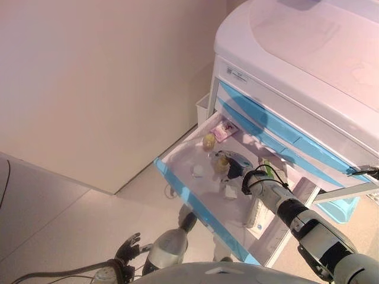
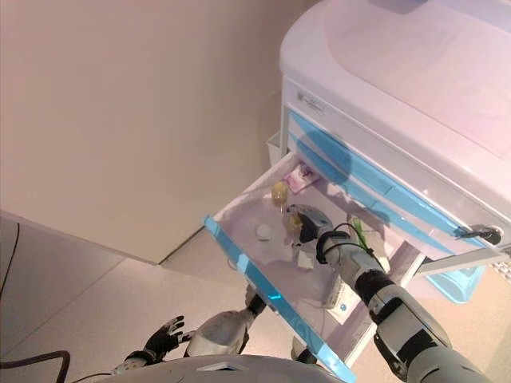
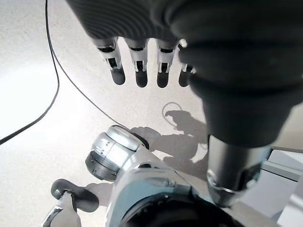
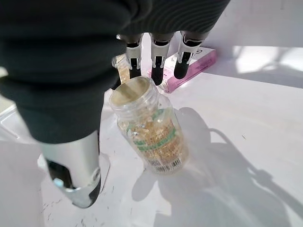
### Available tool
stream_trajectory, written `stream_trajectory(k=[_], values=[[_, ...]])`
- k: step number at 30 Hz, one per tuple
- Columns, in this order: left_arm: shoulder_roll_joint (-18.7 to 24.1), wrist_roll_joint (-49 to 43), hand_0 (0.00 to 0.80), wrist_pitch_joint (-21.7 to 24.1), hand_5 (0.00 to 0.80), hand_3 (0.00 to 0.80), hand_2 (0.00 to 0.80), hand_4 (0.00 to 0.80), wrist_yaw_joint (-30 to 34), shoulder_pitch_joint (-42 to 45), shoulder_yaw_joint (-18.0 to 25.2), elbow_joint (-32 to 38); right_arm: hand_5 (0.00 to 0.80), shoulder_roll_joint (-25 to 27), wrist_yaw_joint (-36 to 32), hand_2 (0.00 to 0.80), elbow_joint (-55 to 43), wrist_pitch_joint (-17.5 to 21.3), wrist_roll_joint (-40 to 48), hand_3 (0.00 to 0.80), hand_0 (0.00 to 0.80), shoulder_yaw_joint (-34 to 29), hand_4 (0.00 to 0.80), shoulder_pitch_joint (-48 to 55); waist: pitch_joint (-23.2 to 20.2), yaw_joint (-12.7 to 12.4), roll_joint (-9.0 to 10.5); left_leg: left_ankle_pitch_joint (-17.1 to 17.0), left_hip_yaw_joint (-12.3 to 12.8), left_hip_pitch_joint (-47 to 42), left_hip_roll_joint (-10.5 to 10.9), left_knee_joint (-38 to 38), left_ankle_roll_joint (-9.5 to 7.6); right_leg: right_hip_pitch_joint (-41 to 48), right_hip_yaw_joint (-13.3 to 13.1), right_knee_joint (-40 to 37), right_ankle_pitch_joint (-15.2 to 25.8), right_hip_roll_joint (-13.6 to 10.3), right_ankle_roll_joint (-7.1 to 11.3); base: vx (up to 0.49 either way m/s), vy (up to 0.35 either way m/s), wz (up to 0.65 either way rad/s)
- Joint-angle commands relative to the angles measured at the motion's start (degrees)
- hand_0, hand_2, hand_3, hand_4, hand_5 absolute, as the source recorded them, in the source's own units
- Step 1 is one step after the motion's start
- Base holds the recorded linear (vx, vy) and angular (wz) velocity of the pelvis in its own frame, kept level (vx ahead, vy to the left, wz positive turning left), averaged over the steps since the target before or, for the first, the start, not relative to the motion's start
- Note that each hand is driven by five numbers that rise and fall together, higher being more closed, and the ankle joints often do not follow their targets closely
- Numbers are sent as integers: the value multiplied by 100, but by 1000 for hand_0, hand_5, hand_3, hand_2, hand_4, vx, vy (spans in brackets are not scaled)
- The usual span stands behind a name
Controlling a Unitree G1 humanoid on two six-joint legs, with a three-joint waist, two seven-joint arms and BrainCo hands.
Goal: Open the drawer and pick up the medicine
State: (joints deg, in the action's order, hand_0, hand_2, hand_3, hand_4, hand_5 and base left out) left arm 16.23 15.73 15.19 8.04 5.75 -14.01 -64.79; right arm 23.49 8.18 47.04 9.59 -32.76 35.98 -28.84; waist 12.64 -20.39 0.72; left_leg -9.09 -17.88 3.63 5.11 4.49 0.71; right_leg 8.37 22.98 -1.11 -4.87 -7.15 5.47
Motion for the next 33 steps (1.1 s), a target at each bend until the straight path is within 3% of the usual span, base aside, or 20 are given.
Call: stream_trajectory(k=[1, 33], values=[[55, -149, 0, 76, 0, 0, 0, 0, 66, 72, -406, 27, 0, 59, 43, 0, -64, 25, 59, 0, 0, 229, 0, -427, -94, -100, -22, 796, 331, -342, 114, -280, -249, -667, -385, 564, 430, -335, 26, 0, 0, 0], [72, -199, 0, 98, 0, 0, 0, 0, 29, 21, -489, 19, 0, 11, 76, 0, 276, -234, 68, 0, 0, 145, 0, -530, -15, -146, 3, 829, 320, -364, 126, -303, -264, -667, -422, 593, 445, -340, 68, 1, 0, 0]])
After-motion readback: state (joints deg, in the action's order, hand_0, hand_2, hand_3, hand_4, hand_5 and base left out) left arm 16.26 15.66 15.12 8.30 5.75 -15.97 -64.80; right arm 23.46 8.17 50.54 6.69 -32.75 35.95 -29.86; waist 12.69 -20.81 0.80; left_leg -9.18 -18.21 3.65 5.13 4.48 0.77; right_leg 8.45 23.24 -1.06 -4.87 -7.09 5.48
